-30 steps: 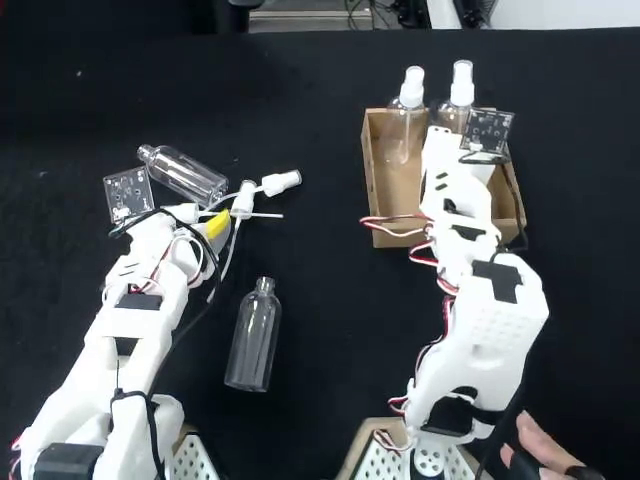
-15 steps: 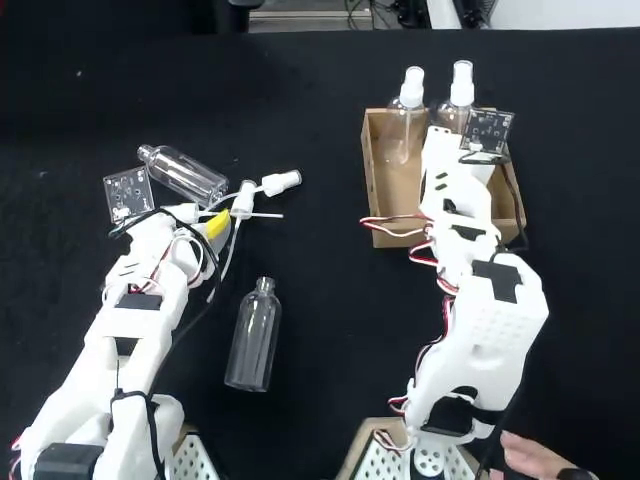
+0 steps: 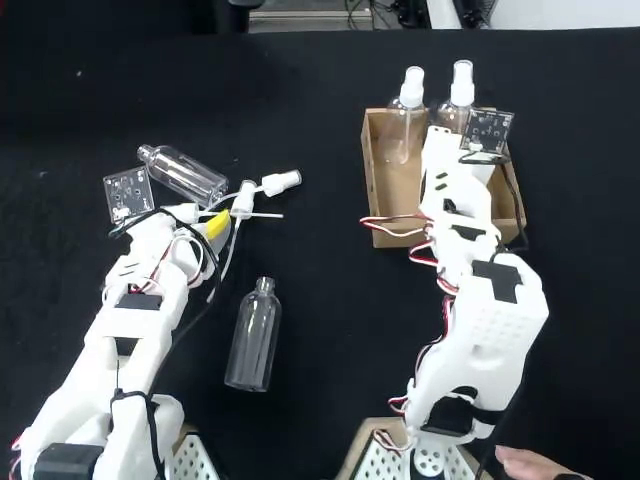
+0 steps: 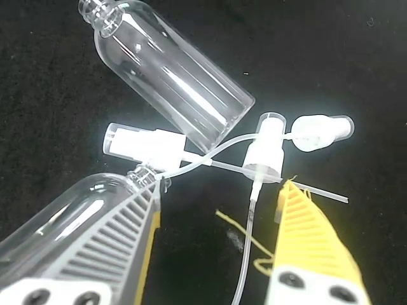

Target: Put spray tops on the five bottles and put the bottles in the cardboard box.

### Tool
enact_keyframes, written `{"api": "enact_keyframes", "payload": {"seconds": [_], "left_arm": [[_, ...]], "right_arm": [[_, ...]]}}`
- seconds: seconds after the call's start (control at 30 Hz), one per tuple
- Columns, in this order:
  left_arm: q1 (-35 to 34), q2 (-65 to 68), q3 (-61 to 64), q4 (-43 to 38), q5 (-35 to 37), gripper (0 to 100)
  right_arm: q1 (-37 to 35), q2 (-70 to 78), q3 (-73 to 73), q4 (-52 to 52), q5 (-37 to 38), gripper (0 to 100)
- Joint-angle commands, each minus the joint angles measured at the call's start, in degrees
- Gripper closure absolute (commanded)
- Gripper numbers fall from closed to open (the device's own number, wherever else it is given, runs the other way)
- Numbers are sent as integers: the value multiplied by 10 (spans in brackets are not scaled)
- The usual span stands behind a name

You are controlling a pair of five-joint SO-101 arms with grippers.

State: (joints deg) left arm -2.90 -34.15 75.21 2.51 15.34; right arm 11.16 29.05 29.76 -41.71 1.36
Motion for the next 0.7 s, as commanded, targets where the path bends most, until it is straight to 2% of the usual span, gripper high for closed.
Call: {"api": "enact_keyframes", "payload": {"seconds": [0.0,0.5,0.67], "left_arm": [[7,-14,-7,-12,4,715],[7,-13,-7,-12,4,715],[7,-13,-7,-12,4,715]], "right_arm": [[-11,-1,-12,-13,0,982],[-11,-1,-11,-13,0,981],[-16,-2,5,-16,0,857]]}}
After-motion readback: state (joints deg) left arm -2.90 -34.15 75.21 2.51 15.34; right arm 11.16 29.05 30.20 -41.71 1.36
